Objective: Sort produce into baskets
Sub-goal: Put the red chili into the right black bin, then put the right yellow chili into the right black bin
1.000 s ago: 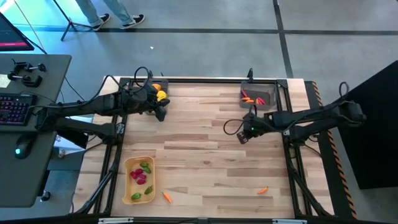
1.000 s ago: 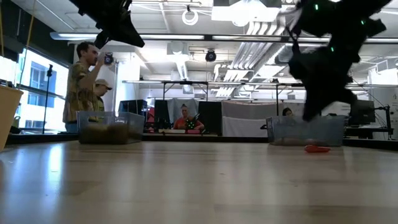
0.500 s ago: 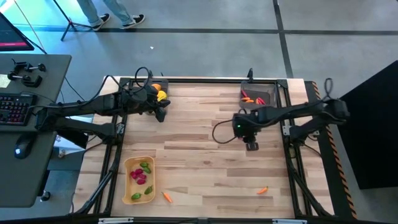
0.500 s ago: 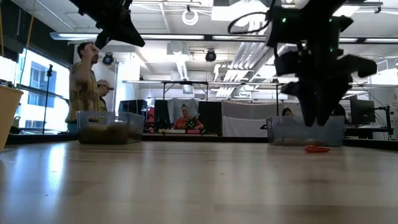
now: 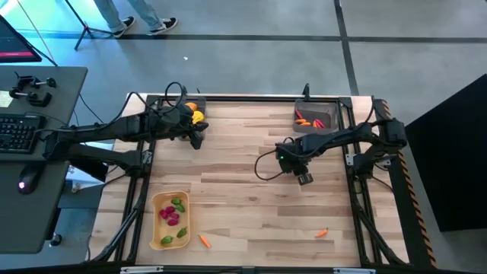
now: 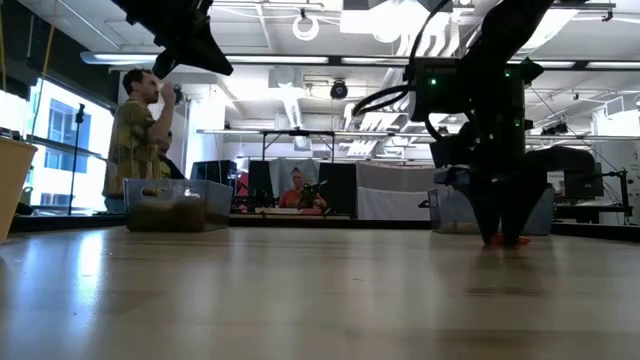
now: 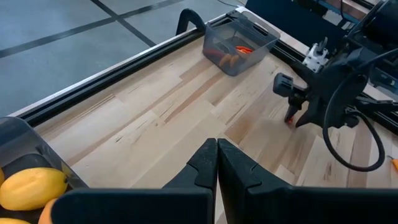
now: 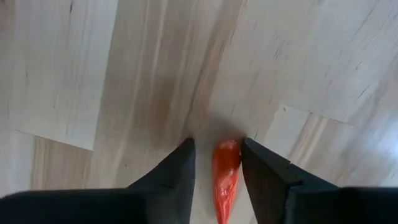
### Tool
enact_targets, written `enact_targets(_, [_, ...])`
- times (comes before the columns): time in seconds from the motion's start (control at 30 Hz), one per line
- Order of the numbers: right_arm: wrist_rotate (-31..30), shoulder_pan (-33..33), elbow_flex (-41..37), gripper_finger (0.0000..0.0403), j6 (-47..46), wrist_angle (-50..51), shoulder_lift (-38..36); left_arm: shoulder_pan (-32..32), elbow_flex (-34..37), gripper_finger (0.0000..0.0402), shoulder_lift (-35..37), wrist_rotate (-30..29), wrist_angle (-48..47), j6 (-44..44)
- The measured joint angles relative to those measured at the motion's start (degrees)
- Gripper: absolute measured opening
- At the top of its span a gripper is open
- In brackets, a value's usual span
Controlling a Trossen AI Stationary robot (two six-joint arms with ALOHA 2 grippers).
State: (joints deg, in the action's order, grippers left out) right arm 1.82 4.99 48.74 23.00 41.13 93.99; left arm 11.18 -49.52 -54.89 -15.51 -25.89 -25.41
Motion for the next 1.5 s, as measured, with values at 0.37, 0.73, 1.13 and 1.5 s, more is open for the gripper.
enact_targets(0.37, [-7.6,0.0,3.9,0.0011,-1.4,6.6,-3.9,0.0,0.0,0.0000,0.0,0.0,-2.0,0.0])
enact_targets(0.73, [-30.7,22.5,4.1,0.0005,-9.7,-0.8,-27.9,0.0,0.0,0.0000,0.0,0.0,-6.0,0.1])
enact_targets(1.13, [-19.8,42.2,1.0,0.0104,-31.7,-6.3,-32.9,0.0,0.0,0.0000,0.0,0.0,-5.9,1.0])
enact_targets(1.5, [6.5,40.5,1.0,0.0253,-41.4,-3.9,-34.9,0.0,0.0,0.0000,0.0,0.0,-5.9,0.0])
